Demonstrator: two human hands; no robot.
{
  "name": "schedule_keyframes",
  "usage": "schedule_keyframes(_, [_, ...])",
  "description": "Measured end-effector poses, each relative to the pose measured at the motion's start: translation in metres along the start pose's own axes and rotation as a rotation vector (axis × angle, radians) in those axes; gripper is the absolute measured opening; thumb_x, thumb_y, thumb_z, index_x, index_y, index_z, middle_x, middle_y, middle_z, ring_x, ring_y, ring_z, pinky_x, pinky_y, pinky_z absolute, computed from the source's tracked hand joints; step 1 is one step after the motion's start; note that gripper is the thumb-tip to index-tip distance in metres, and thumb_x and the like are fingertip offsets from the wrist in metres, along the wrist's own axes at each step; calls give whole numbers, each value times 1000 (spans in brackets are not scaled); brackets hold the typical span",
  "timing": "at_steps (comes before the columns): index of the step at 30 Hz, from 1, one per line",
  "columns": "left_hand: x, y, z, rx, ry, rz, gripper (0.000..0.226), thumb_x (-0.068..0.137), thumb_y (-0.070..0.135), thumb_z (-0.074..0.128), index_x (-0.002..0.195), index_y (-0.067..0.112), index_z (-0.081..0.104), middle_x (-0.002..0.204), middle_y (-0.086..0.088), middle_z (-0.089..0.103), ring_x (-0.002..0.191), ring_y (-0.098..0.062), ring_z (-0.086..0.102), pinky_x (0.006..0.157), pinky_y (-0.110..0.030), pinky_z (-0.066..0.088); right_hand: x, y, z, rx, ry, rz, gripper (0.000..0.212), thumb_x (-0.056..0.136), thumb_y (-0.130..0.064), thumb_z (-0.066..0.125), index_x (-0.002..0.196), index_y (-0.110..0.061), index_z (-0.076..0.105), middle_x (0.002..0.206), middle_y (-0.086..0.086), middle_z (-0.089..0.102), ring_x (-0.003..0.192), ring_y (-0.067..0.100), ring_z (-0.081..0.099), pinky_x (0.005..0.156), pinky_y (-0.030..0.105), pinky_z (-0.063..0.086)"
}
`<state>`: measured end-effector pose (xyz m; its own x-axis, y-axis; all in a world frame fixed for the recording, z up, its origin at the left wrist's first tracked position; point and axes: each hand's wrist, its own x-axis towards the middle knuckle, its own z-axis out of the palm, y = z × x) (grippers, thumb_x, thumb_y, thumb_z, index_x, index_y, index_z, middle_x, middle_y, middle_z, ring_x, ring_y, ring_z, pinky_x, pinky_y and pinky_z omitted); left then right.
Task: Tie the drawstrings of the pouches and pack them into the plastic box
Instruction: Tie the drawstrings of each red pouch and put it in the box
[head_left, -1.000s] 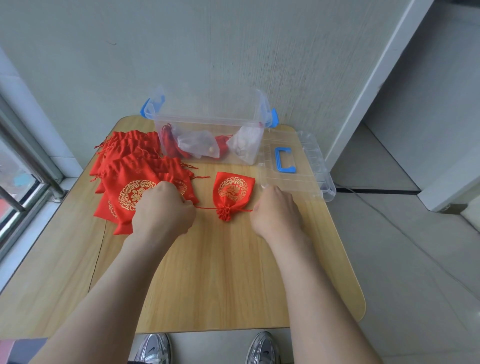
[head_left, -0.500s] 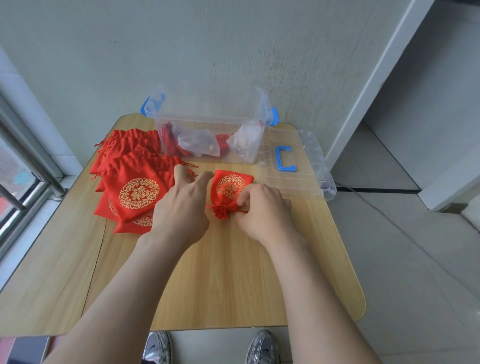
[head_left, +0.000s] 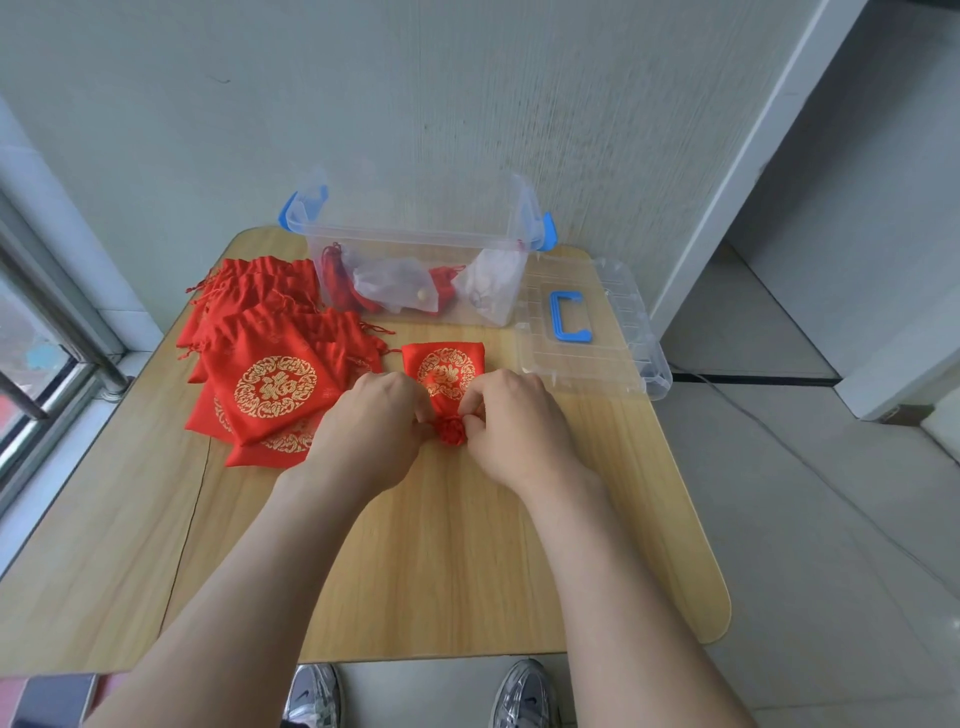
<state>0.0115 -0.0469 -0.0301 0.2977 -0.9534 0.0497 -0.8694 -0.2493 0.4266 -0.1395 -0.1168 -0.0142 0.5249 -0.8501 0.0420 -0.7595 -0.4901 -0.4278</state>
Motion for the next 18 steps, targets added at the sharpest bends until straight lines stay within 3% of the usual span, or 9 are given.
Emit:
schedule_keyframes(3, [3, -1, -2, -52, -40, 7, 13, 98, 22, 66, 99, 29, 76, 101, 8, 73, 106, -27, 65, 92, -47, 55, 0, 0, -2, -8, -35, 1, 14, 99, -15, 64, 107, -26, 69, 109, -1, 71, 109, 25, 63, 97, 43, 51])
schedule_keyframes(6, [2, 7, -6, 21, -54, -33, 20, 103, 25, 53, 106, 34, 71, 104, 13, 66, 113, -22, 48, 94, -43, 34, 1, 1, -3, 23, -58, -3, 15, 99, -14, 62, 103, -29, 63, 101, -4, 70, 106, 24, 62, 98, 43, 50])
schedule_keyframes(8, [0, 12, -9, 23, -87, -37, 21, 101, 24, 50, 106, 32, 70, 105, 12, 66, 113, -23, 47, 94, -44, 31, 1, 2, -4, 94, -88, 1, 18, 97, -13, 60, 100, -30, 62, 94, -5, 67, 101, 23, 63, 92, 41, 53])
schedule_keyframes(11, [-3, 16, -13, -71, -133, -36, 21, 97, 20, 50, 99, 24, 70, 97, 5, 69, 105, -26, 58, 97, -45, 43, 1, 2, -6, 214, -144, 36, 23, 97, -10, 53, 104, -26, 68, 93, -4, 64, 89, 20, 65, 69, 30, 51])
schedule_keyframes(14, [-3, 19, -13, -178, -124, -17, 25, 102, 20, 47, 82, 12, 60, 81, -4, 65, 82, -27, 59, 76, -41, 47, 2, 3, -7, 251, -160, 47, 24, 99, -11, 46, 99, -24, 67, 92, -3, 64, 78, 18, 65, 58, 27, 45])
schedule_keyframes(16, [-3, 20, -13, -183, -117, 15, 34, 107, 26, 48, 77, 10, 52, 74, -4, 59, 71, -23, 54, 66, -35, 41, 3, 2, -6, 273, -158, 51, 25, 101, -14, 43, 101, -24, 66, 96, 0, 66, 81, 20, 65, 61, 29, 49])
schedule_keyframes(18, [-3, 17, -11, -146, -111, 49, 33, 109, 29, 51, 80, 13, 53, 75, -2, 60, 71, -21, 55, 66, -35, 40, 4, 2, -5, 293, -157, 54, 25, 105, -18, 42, 104, -24, 66, 103, 0, 67, 90, 21, 65, 71, 32, 53])
